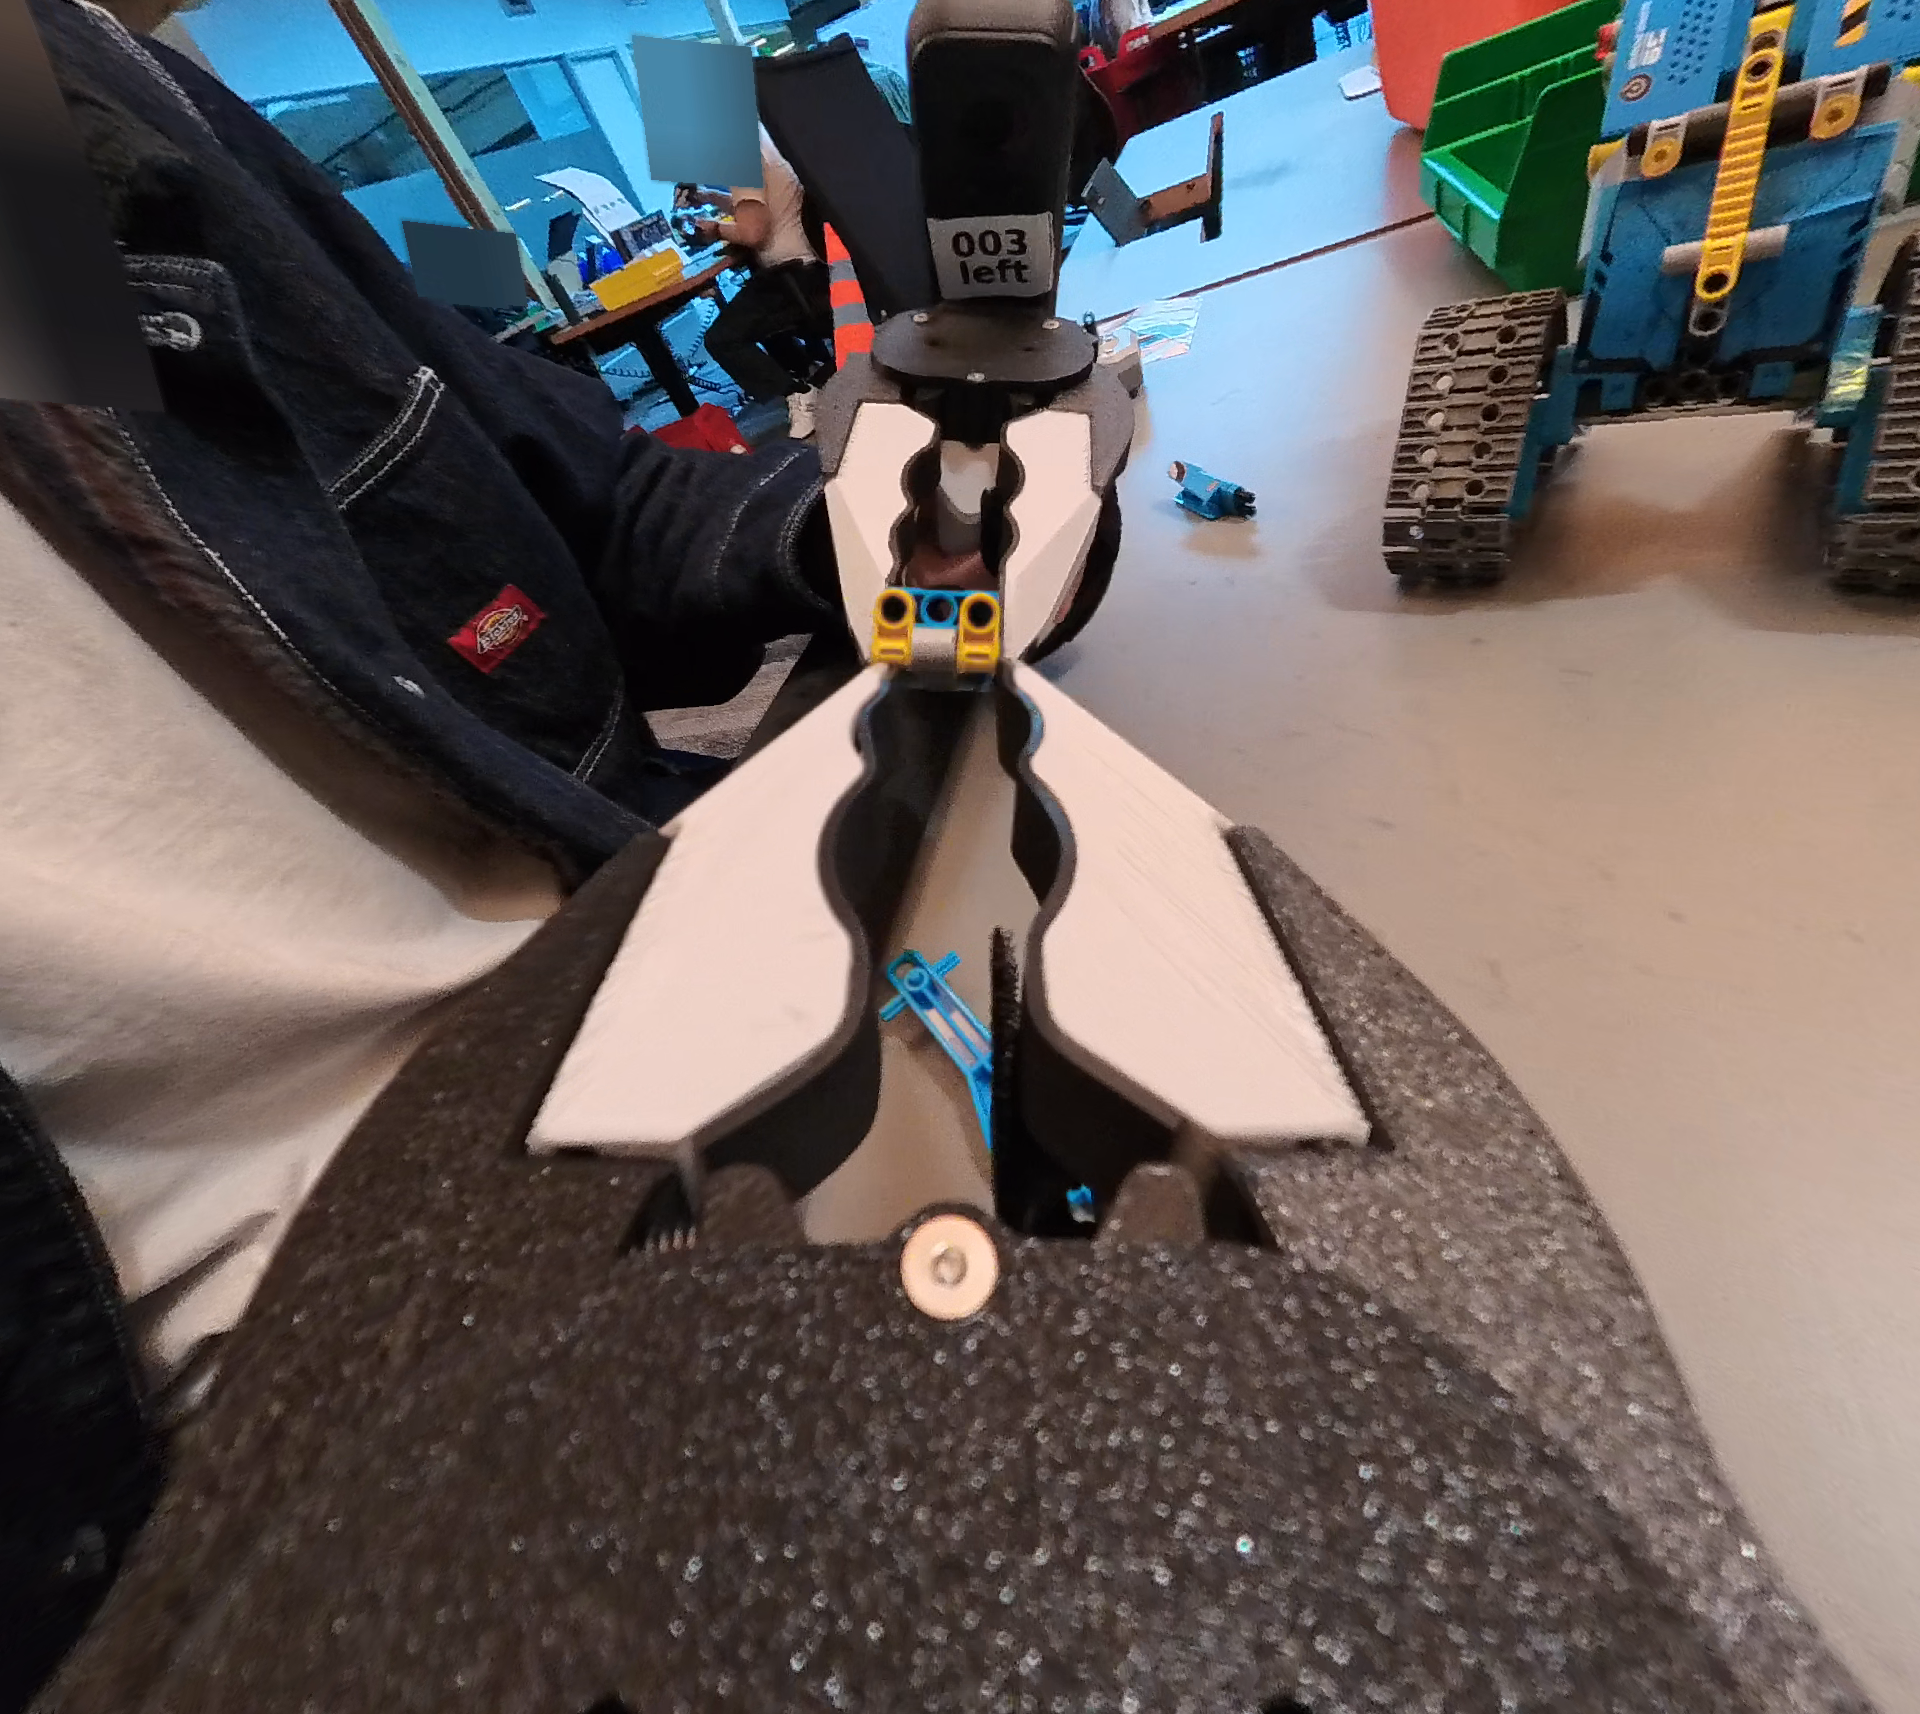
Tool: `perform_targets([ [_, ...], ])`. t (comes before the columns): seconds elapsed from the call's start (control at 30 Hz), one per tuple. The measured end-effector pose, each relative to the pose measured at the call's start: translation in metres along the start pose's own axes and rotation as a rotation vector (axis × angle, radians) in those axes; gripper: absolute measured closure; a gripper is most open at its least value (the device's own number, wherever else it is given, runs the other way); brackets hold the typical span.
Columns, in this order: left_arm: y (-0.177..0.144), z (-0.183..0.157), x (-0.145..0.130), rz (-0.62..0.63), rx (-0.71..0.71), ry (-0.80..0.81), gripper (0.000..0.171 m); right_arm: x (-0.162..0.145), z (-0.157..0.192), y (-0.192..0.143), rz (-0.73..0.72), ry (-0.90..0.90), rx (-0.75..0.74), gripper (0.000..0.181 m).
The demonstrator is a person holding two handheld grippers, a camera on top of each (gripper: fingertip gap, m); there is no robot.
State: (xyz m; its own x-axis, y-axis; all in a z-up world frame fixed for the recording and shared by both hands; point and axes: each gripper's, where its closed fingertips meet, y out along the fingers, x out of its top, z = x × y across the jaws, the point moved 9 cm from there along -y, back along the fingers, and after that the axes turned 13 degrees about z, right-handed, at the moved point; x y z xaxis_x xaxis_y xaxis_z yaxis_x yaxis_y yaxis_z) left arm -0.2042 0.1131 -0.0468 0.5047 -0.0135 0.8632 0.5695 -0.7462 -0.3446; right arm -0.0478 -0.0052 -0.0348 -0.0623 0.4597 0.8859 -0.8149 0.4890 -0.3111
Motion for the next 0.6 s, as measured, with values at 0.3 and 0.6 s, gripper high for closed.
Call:
perform_targets([
  [0.3, 0.001, 0.006, -0.002, 0.021, 0.095, -0.002, 0.147, 0.004, 0.006, -0.002, 0.02, -0.204, -0.286, 0.166],
  [0.6, 0.009, 0.021, -0.012, 0.166, 0.248, -0.046, 0.147, -0.003, 0.01, 0.008, 0.132, -0.324, -0.43, 0.16],
])
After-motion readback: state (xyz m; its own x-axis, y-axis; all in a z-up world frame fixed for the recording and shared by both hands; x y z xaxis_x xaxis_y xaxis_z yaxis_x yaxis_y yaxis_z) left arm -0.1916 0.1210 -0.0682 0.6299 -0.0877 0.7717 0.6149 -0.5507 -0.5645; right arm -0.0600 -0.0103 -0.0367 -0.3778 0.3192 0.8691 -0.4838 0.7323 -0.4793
